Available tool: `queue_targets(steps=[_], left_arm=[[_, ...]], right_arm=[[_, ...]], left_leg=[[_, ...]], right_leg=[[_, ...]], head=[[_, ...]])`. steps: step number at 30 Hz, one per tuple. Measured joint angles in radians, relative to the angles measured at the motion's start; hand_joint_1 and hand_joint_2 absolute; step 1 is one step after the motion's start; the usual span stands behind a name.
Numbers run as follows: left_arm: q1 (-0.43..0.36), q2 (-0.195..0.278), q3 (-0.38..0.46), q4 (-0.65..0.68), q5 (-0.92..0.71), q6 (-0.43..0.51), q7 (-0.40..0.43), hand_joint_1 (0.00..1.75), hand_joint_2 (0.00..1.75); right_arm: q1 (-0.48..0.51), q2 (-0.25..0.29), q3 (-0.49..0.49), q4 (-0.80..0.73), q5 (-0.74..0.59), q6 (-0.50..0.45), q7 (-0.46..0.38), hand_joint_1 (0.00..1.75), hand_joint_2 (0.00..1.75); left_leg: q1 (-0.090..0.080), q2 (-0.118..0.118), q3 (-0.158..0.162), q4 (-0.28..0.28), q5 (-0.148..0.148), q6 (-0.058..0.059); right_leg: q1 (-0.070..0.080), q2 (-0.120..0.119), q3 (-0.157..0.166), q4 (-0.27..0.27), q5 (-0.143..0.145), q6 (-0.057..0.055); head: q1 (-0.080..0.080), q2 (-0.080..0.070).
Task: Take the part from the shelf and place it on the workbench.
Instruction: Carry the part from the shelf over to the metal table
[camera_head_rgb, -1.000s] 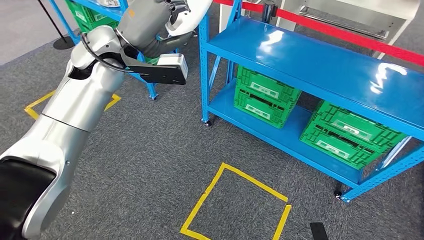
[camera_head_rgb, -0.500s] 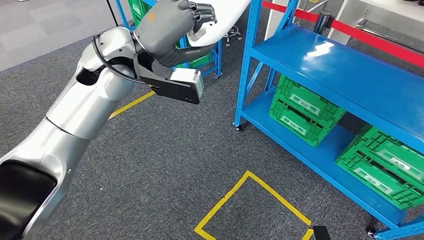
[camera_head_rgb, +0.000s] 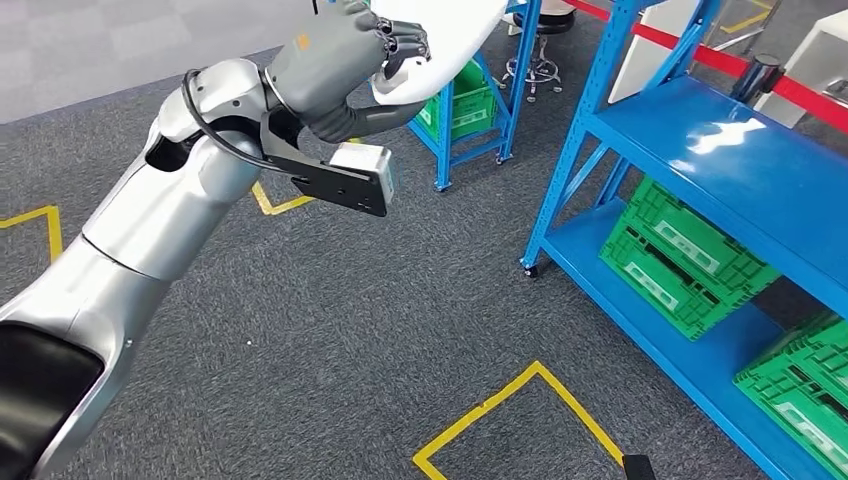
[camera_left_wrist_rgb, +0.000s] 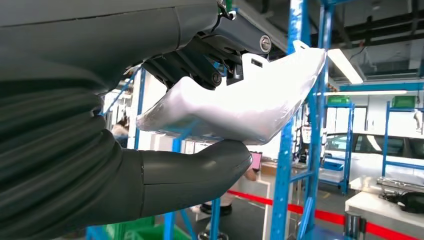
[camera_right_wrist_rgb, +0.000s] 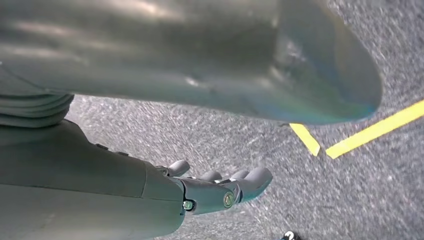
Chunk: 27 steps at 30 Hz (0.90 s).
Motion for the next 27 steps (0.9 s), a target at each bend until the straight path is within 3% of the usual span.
queue_targets(steps=[1,3,5,6,7,8,10,12,14,16,18,20,21,22,23,25,27], left_arm=[[0.000,-0.001,-0.001,0.002,0.010,-0.002,-0.006,1.75,1.75],[0.002,-0.003,-0.005,0.004,0.024,0.003,-0.017,1.75,1.75],[0.010,-0.003,-0.011,0.004,0.033,0.012,-0.024,1.75,1.75],[0.014,-0.003,-0.014,0.004,0.035,0.016,-0.024,1.75,1.75],[0.016,-0.002,-0.016,0.003,0.036,0.017,-0.024,1.75,1.75],[0.017,-0.002,-0.017,0.003,0.037,0.019,-0.024,1.75,1.75],[0.016,-0.002,-0.019,0.002,0.038,0.022,-0.023,1.75,1.75],[0.015,-0.001,-0.022,0.001,0.038,0.024,-0.017,1.75,1.75],[0.013,0.004,-0.026,0.000,0.038,0.023,-0.010,1.75,1.75],[0.007,0.010,-0.027,0.000,0.038,0.022,-0.006,1.75,1.75],[0.001,0.014,-0.029,0.000,0.040,0.021,-0.006,1.75,1.75],[0.003,0.017,-0.033,-0.001,0.042,0.021,-0.007,1.75,1.75],[0.006,0.019,-0.036,-0.002,0.042,0.022,-0.007,1.75,1.75],[0.011,0.021,-0.039,-0.006,0.043,0.024,-0.008,1.75,1.75],[0.015,0.024,-0.041,-0.011,0.044,0.027,-0.007,1.75,1.75],[0.020,0.029,-0.043,-0.026,0.045,0.036,-0.005,1.75,1.75],[0.022,0.032,-0.043,-0.044,0.044,0.044,0.001,1.75,1.75]], right_arm=[[0.000,0.001,0.000,0.000,0.000,0.000,0.002,0.00,0.00],[0.003,0.000,-0.001,0.000,0.001,-0.001,0.005,0.00,0.00],[0.008,-0.002,-0.003,0.000,0.001,-0.002,0.005,0.00,0.00],[0.010,-0.003,-0.004,0.000,0.001,-0.002,0.004,0.00,0.00],[0.010,-0.003,-0.005,0.000,0.001,-0.002,0.003,0.00,0.00],[0.010,-0.003,-0.006,0.000,0.001,-0.002,0.001,0.00,0.00],[0.010,-0.004,-0.007,0.000,0.000,-0.002,-0.003,0.00,0.00],[0.008,-0.005,-0.008,0.000,0.000,-0.003,-0.008,0.00,0.00],[0.005,-0.004,-0.009,0.000,0.000,-0.003,-0.013,0.00,0.00],[0.002,-0.003,-0.009,0.000,0.001,-0.003,-0.017,0.00,0.00],[0.006,-0.003,-0.009,0.000,0.002,-0.003,-0.019,0.00,0.00],[0.009,-0.002,-0.009,0.000,0.003,-0.003,-0.017,0.00,0.00],[0.010,-0.002,-0.009,0.000,0.003,-0.003,-0.015,0.00,0.00],[0.010,-0.002,-0.009,0.000,0.003,-0.003,-0.014,0.00,0.00],[0.010,-0.002,-0.009,0.000,0.003,-0.003,-0.014,0.00,0.00],[0.010,-0.002,-0.009,0.000,0.005,-0.003,-0.021,0.00,0.00],[0.008,-0.002,-0.009,0.000,0.010,-0.003,-0.026,0.00,0.00]], left_leg=[[0.003,-0.011,0.003,-0.005,0.002,0.006],[0.004,-0.035,0.006,-0.008,0.003,0.014],[0.002,-0.065,0.006,-0.006,0.002,0.018],[0.001,-0.080,0.006,-0.004,0.001,0.018],[0.000,-0.096,0.006,-0.001,0.001,0.018],[0.000,-0.111,0.006,0.001,0.000,0.017],[0.000,-0.139,0.003,0.007,-0.002,0.011],[0.001,-0.163,-0.001,0.007,0.000,0.000],[0.001,-0.178,-0.006,0.003,0.004,-0.012],[-0.003,-0.130,-0.020,0.028,-0.011,-0.021],[-0.004,-0.059,-0.066,0.124,-0.064,-0.027],[0.003,-0.038,-0.127,0.249,-0.117,-0.034],[0.006,-0.036,-0.142,0.279,-0.122,-0.036],[0.008,-0.032,-0.136,0.272,-0.110,-0.037],[0.009,-0.024,-0.110,0.225,-0.083,-0.036],[0.003,0.022,-0.030,0.084,-0.031,-0.029],[-0.007,0.048,0.011,0.009,-0.016,-0.016]], right_leg=[[-0.002,0.029,-0.009,0.024,-0.016,0.004],[-0.003,0.097,-0.065,0.136,-0.071,0.006],[0.001,0.119,-0.140,0.263,-0.109,0.004],[0.003,0.122,-0.160,0.283,-0.102,0.002],[0.004,0.125,-0.159,0.261,-0.074,-0.001],[0.004,0.133,-0.139,0.201,-0.033,-0.005],[0.002,0.177,-0.085,0.063,0.030,-0.010],[0.003,0.199,-0.060,0.006,0.044,-0.014],[0.005,0.176,-0.054,0.001,0.047,-0.023],[0.003,0.152,-0.045,-0.007,0.051,-0.037],[0.004,0.125,-0.039,-0.012,0.051,-0.048],[0.006,0.095,-0.037,-0.012,0.048,-0.052],[0.006,0.080,-0.035,-0.011,0.046,-0.052],[0.006,0.066,-0.034,-0.011,0.044,-0.051],[0.007,0.052,-0.031,-0.010,0.041,-0.049],[0.010,0.028,-0.025,-0.008,0.033,-0.041],[0.014,0.005,-0.019,-0.006,0.026,-0.031]], head=[[0.001,0.000],[0.004,0.000],[0.006,0.000],[0.006,0.000],[0.006,0.000],[0.006,0.000],[0.006,0.000],[0.006,0.000],[0.006,0.000],[0.002,0.000],[-0.003,0.000],[-0.005,0.000],[-0.005,0.000],[-0.005,0.000],[-0.005,0.000],[-0.005,0.000],[-0.004,0.000]])
